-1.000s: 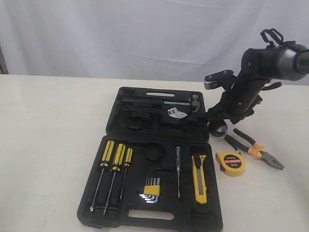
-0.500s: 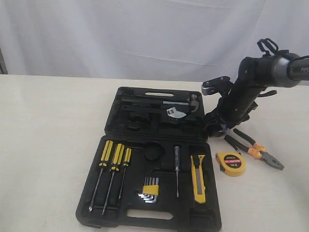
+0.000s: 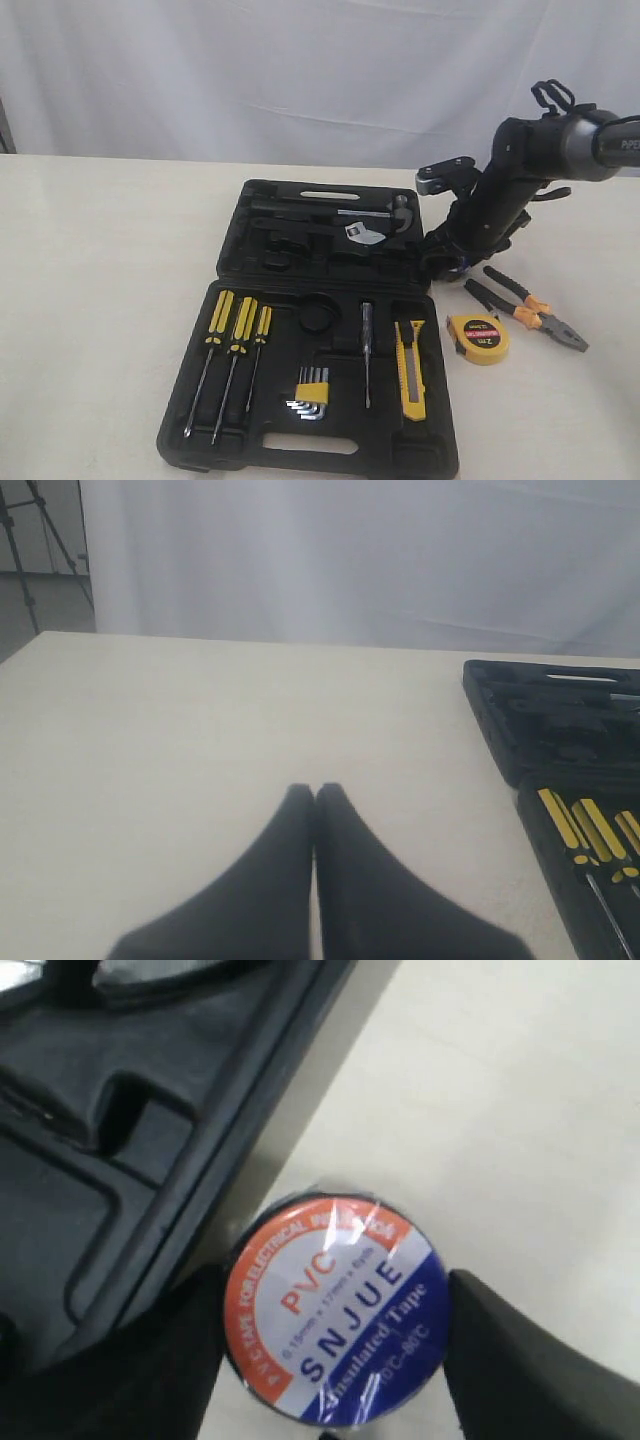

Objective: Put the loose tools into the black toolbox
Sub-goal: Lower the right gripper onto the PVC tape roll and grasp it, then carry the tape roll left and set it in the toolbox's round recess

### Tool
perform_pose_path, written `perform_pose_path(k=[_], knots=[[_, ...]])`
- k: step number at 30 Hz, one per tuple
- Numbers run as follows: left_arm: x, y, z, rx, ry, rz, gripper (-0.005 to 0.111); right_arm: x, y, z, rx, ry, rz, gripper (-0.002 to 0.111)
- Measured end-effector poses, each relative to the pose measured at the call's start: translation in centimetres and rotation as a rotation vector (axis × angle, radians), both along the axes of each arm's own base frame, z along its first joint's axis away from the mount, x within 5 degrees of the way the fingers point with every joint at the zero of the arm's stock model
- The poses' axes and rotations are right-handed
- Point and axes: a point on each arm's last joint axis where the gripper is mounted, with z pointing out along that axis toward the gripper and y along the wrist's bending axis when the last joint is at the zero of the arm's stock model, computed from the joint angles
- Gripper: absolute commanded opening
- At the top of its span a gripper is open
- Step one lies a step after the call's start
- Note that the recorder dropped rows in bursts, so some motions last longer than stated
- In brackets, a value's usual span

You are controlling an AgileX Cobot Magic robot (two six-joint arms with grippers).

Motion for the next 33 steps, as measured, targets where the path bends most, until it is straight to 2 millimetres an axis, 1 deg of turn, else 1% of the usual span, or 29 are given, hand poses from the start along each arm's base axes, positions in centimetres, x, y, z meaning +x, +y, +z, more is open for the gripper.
perform_pose_path(k=[1, 3, 4, 6, 10, 11, 15, 18, 20, 24, 27, 29, 31, 33], knots=[[0.0, 0.0, 0.0, 0.0, 0.0, 0.0, 0.0, 0.0, 0.0, 0.0, 0.001, -0.002, -0.003, 0.008], [0.0, 0.0, 0.0, 0.0, 0.0, 0.0, 0.0, 0.0, 0.0, 0.0, 0.002, 0.0, -0.007, 0.002], [0.0, 0.0, 0.0, 0.0, 0.0, 0.0, 0.0, 0.0, 0.0, 0.1, 0.002, -0.002, -0.009, 0.0], [0.0, 0.0, 0.0, 0.0, 0.0, 0.0, 0.0, 0.0, 0.0, 0.7, 0.002, -0.013, -0.015, 0.0], [0.0, 0.0, 0.0, 0.0, 0.0, 0.0, 0.0, -0.4, 0.1, 3.5, 0.003, -0.042, -0.02, 0.0], [0.0, 0.0, 0.0, 0.0, 0.0, 0.0, 0.0, -0.6, 0.2, 4.7, 0.004, -0.047, -0.018, 0.0], [0.0, 0.0, 0.0, 0.0, 0.0, 0.0, 0.0, -1.5, 1.5, 7.9, 0.014, -0.035, 0.009, 0.0], [0.0, 0.0, 0.0, 0.0, 0.0, 0.0, 0.0, -2.2, 3.7, 10.0, 0.026, -0.015, 0.061, 0.0], [0.0, 0.0, 0.0, 0.0, 0.0, 0.0, 0.0, -2.6, 5.8, 10.8, 0.036, 0.005, 0.105, 0.0], [0.0, 0.0, 0.0, 0.0, 0.0, 0.0, 0.0, -2.8, 10.5, 11.0, 0.05, 0.046, 0.198, 0.0], [0.0, 0.0, 0.0, 0.0, 0.0, 0.0, 0.0, -3.0, 14.5, 11.0, 0.059, 0.044, 0.262, 0.0], [0.0, 0.0, 0.0, 0.0, 0.0, 0.0, 0.0, -3.0, 16.7, 10.8, 0.068, 0.027, 0.287, 0.0], [0.0, 0.0, 0.0, 0.0, 0.0, 0.0, 0.0, -3.1, 18.3, 10.6, 0.079, 0.016, 0.297, 0.0], [0.0, 0.0, 0.0, 0.0, 0.0, 0.0, 0.0, -3.0, 19.1, 10.2, 0.082, 0.013, 0.3, 0.0]])
